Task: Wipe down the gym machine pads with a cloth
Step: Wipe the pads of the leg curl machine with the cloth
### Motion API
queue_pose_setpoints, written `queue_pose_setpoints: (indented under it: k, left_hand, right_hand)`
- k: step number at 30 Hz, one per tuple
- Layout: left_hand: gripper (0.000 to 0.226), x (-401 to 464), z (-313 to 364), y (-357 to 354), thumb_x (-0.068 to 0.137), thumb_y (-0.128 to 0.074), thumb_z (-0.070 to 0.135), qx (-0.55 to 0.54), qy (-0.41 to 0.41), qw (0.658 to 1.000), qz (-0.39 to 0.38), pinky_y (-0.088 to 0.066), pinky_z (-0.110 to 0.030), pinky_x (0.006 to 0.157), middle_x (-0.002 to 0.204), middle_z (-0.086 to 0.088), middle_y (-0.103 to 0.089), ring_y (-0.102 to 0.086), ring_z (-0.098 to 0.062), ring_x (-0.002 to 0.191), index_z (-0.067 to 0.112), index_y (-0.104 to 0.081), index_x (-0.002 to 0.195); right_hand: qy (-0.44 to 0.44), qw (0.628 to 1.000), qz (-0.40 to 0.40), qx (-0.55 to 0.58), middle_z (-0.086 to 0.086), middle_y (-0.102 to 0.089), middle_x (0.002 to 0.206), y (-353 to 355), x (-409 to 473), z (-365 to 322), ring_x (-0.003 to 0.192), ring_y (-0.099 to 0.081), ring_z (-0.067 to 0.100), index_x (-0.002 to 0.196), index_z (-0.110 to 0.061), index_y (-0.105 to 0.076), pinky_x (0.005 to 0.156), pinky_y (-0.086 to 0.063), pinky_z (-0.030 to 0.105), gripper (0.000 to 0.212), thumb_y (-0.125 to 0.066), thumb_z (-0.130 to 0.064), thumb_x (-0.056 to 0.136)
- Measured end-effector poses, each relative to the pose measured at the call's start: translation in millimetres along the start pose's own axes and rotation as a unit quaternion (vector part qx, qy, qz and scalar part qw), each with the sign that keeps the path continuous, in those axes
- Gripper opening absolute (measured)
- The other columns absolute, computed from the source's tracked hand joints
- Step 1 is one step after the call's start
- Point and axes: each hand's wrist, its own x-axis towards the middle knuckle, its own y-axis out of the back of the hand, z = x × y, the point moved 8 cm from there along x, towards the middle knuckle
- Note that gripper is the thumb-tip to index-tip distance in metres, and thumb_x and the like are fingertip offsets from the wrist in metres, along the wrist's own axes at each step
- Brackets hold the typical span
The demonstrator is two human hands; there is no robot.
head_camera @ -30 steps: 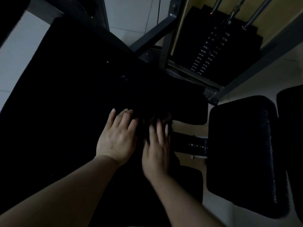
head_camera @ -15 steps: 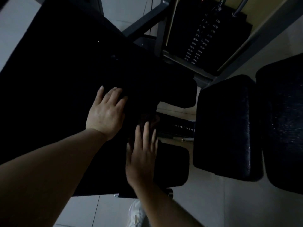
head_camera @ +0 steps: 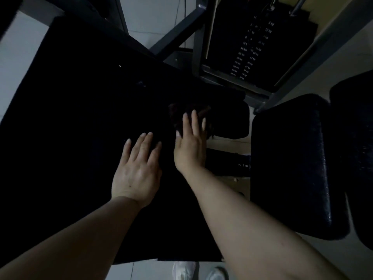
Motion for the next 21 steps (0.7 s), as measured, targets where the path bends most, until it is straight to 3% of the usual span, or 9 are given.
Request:
queue_pose_setpoints:
  k: [3, 6, 9, 11, 15, 19, 21]
  left_hand:
    - [0.060, -1, 1, 1, 0.090, -0.024, 0.033, 0.001, 0.001, 1.000, -0.004, -0.009, -0.045, 0.116, 0.148, -0.020, -0.037, -0.027, -0.031, 0.141, 0.004, -0.048, 0.136]
    - [0.060, -3, 1, 0, 0.091, -0.022, 0.033, -0.002, 0.001, 1.000, -0.010, -0.008, -0.045, 0.117, 0.149, -0.021, -0.034, -0.024, -0.031, 0.142, 0.004, -0.045, 0.138]
    - [0.060, -3, 1, 1, 0.092, -0.023, 0.037, -0.016, 0.007, 1.000, 0.002, -0.008, -0.044, 0.118, 0.150, -0.020, -0.031, -0.021, -0.030, 0.143, 0.005, -0.042, 0.140]
    - [0.060, -4, 1, 3, 0.092, -0.022, 0.035, -0.020, 0.008, 1.000, 0.011, -0.009, -0.045, 0.118, 0.150, -0.019, -0.032, -0.021, -0.029, 0.143, 0.005, -0.043, 0.139]
    - [0.059, -3, 1, 5, 0.090, -0.024, 0.033, -0.034, 0.006, 0.999, 0.020, -0.012, -0.046, 0.118, 0.148, -0.019, -0.036, -0.024, -0.030, 0.142, 0.005, -0.047, 0.137]
    - [0.055, -5, 7, 10, 0.090, -0.030, 0.032, -0.038, -0.038, 0.998, 0.034, -0.007, -0.046, 0.117, 0.144, -0.021, -0.039, -0.027, -0.032, 0.139, 0.005, -0.052, 0.133]
    - [0.048, -17, 30, 14, 0.088, -0.037, 0.026, -0.035, -0.107, 0.992, 0.053, -0.006, -0.047, 0.116, 0.137, -0.023, -0.047, -0.033, -0.034, 0.133, 0.005, -0.062, 0.123]
  right_hand:
    - [-0.017, 1.000, 0.004, 0.004, -0.001, -0.006, 0.160, -2, -13, -4, 0.147, 0.001, 0.028, 0.149, -0.018, -0.028, 0.119, -0.011, 0.045, 0.056, -0.048, -0.020, 0.097]
    - [0.015, 0.999, 0.005, -0.039, 0.005, -0.011, 0.160, -15, -84, -6, 0.146, -0.005, 0.033, 0.147, -0.014, -0.031, 0.118, -0.013, 0.047, 0.054, -0.042, -0.017, 0.094]
    - [0.035, 0.997, -0.022, -0.069, 0.008, -0.010, 0.159, -26, -173, 6, 0.145, -0.008, 0.034, 0.145, -0.015, -0.032, 0.118, -0.006, 0.044, 0.051, -0.021, -0.039, 0.101]
    - [0.055, 0.992, -0.048, -0.100, 0.005, -0.008, 0.160, -28, -216, 21, 0.145, -0.010, 0.032, 0.148, -0.018, -0.027, 0.116, -0.011, 0.044, 0.052, -0.023, -0.042, 0.101]
    - [0.075, 0.990, -0.048, -0.112, -0.004, -0.009, 0.160, -11, -196, 45, 0.147, -0.008, 0.023, 0.151, -0.026, -0.017, 0.116, -0.008, 0.040, 0.054, -0.013, -0.046, 0.101]
    - [-0.073, 0.995, 0.019, -0.061, 0.005, -0.042, 0.147, 9, -119, 71, 0.142, -0.027, 0.023, 0.134, -0.008, -0.051, 0.117, -0.014, 0.037, 0.066, -0.017, -0.048, 0.095]
    - [-0.076, 0.994, 0.050, -0.055, 0.006, -0.052, 0.138, 13, -112, 74, 0.136, -0.038, 0.024, 0.121, -0.005, -0.061, 0.114, -0.022, 0.039, 0.060, -0.024, -0.043, 0.094]
